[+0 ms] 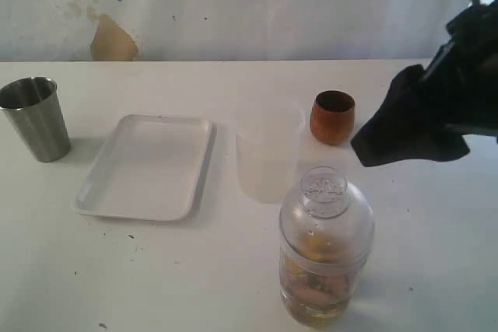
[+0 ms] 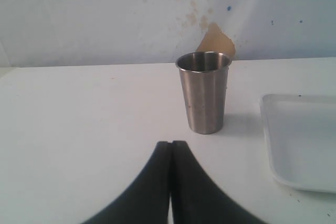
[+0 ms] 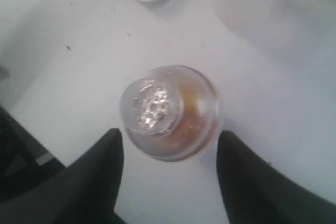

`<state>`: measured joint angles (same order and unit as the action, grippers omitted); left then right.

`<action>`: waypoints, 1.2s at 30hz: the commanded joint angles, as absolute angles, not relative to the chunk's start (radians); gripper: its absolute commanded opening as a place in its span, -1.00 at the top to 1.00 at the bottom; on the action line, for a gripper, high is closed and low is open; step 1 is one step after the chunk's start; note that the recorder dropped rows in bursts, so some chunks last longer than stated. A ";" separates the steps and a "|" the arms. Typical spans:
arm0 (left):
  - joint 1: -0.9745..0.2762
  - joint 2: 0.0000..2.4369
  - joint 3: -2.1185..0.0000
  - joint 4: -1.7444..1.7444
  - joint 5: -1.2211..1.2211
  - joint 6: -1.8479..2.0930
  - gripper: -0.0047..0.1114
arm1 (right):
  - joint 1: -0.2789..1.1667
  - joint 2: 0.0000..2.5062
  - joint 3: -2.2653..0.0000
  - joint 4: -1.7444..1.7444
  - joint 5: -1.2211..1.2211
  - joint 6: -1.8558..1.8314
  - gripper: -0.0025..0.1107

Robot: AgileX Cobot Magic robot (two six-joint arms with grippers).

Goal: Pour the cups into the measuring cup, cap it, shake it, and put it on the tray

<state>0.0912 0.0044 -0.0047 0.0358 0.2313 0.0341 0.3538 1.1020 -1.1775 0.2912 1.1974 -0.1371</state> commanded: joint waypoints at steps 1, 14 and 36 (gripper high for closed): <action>0.088 0.000 0.000 0.023 0.233 0.032 0.92 | 0.442 1.196 -1.189 0.090 1.149 -0.014 0.07; 0.088 0.000 0.000 0.023 0.233 0.032 0.92 | 0.537 1.385 -1.373 -0.021 1.221 0.016 0.07; 0.088 0.000 0.000 0.023 0.233 0.032 0.92 | 0.537 1.340 -1.371 -0.033 1.221 0.027 0.70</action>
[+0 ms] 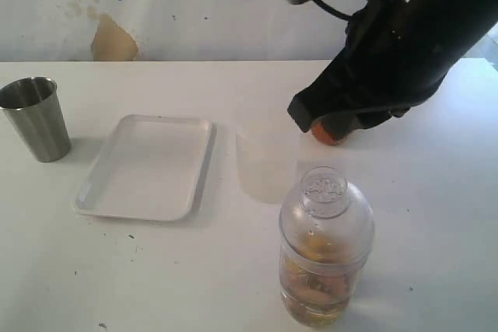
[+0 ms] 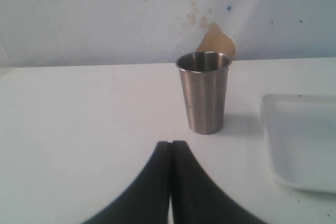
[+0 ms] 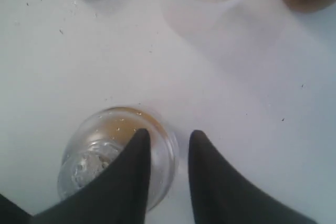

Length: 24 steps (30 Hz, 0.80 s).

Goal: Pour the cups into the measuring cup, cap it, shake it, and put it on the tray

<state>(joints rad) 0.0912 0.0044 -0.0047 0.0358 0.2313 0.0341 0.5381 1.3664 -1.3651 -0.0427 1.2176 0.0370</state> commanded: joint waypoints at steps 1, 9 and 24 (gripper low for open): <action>0.088 0.000 0.000 0.023 0.233 0.032 0.92 | 0.537 1.335 -1.371 -0.025 1.221 0.027 0.74; 0.088 0.000 0.000 0.023 0.233 0.032 0.92 | 0.539 1.333 -1.387 0.431 1.221 -0.438 0.67; 0.088 0.000 0.000 0.023 0.233 0.032 0.92 | 0.539 1.351 -1.372 -0.137 0.287 -0.023 0.08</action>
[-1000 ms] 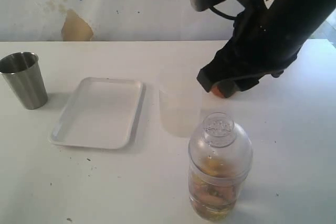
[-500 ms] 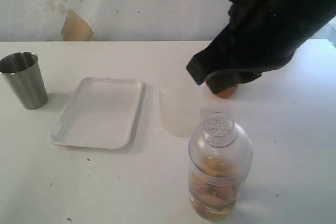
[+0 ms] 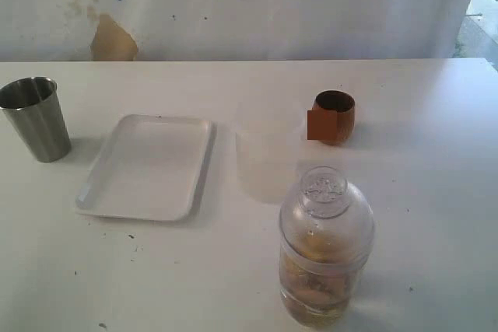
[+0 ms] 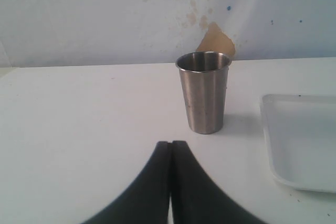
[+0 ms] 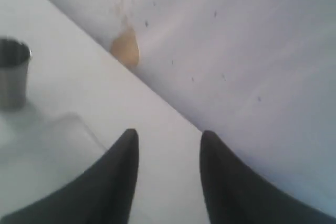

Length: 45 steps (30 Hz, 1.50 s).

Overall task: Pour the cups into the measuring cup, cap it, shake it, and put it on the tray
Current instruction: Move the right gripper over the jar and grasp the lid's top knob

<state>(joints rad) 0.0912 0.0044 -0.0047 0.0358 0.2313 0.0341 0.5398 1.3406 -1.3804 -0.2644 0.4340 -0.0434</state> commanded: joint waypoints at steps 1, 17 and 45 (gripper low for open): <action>0.088 0.000 0.000 0.023 0.233 0.032 0.92 | 0.539 1.356 -1.372 -0.108 0.293 -0.023 0.01; 0.088 0.000 0.000 0.023 0.233 0.032 0.92 | 0.634 1.518 -1.620 -0.132 1.221 -0.048 -0.01; 0.088 0.000 0.000 0.023 0.233 0.032 0.92 | 0.810 1.279 -1.226 -0.208 1.221 0.160 -0.13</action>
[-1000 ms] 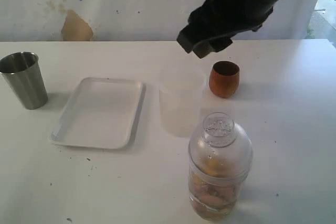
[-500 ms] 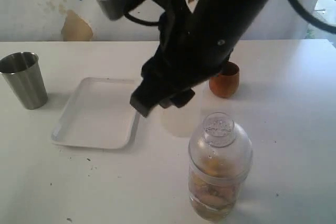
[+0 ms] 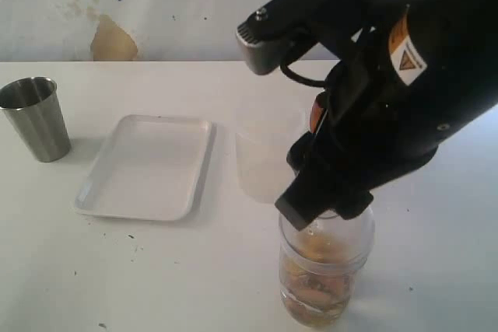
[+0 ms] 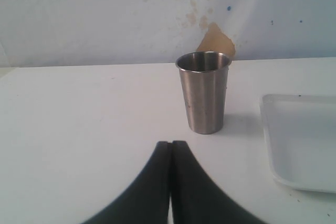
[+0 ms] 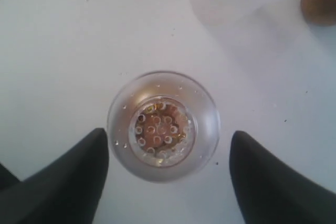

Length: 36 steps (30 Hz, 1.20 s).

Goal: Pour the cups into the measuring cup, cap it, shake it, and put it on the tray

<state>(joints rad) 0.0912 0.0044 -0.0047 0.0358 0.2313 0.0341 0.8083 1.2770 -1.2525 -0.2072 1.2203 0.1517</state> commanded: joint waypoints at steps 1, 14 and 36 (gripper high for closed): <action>0.088 0.000 0.000 0.023 0.233 0.032 0.92 | 0.810 1.282 -1.223 -0.213 1.221 0.160 -0.13; 0.088 0.000 0.000 0.023 0.233 0.032 0.92 | 0.810 1.347 -1.219 -0.178 1.221 0.156 -0.12; 0.088 0.000 0.000 0.023 0.233 0.032 0.92 | 0.810 1.358 -1.219 -0.221 1.221 0.162 0.80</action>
